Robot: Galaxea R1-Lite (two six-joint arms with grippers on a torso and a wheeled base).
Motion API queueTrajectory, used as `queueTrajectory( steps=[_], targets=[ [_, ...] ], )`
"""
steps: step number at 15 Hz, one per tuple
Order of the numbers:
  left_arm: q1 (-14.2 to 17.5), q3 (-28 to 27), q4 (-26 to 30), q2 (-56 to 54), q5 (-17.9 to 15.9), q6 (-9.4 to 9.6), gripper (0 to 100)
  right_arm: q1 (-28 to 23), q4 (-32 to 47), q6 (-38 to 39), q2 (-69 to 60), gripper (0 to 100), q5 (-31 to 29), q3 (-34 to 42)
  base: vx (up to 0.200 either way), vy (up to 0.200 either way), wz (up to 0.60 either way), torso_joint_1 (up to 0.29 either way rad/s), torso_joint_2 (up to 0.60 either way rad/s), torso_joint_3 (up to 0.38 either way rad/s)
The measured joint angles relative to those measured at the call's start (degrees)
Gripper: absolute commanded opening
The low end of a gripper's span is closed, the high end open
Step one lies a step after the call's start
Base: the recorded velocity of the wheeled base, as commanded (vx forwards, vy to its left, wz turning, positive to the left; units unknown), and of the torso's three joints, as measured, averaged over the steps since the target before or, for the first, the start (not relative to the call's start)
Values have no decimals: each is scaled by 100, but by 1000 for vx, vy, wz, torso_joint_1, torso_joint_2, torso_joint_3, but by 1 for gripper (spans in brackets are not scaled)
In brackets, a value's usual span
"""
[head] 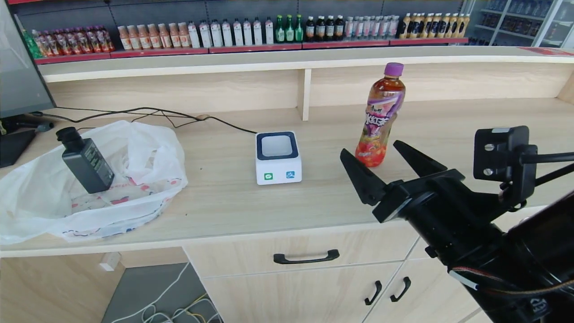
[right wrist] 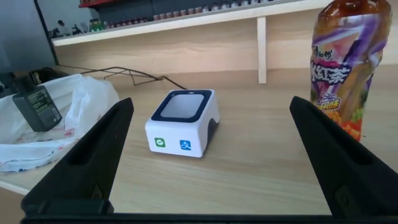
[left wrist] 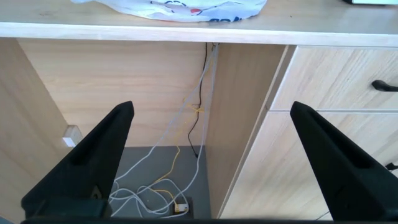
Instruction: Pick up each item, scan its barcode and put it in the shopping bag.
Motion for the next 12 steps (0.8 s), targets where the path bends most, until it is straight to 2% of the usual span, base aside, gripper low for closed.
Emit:
queueTrajectory(
  steps=[3,7,10,12],
  targets=[
    [-5,0,2,0,1,-9,100,-61,-2,9,6,100,6,128,0,0,0,0,0,0],
    [-5,0,2,0,1,-37,100,-502,6,90,-13,100,55,191,0,0,0,0,0,0],
    [-6,0,2,0,1,-22,100,-1003,104,44,-60,100,681,150,0,0,0,0,0,0],
    [-5,0,2,0,1,-20,100,-1365,586,52,-79,100,1046,61,0,0,0,0,0,0]
  ],
)
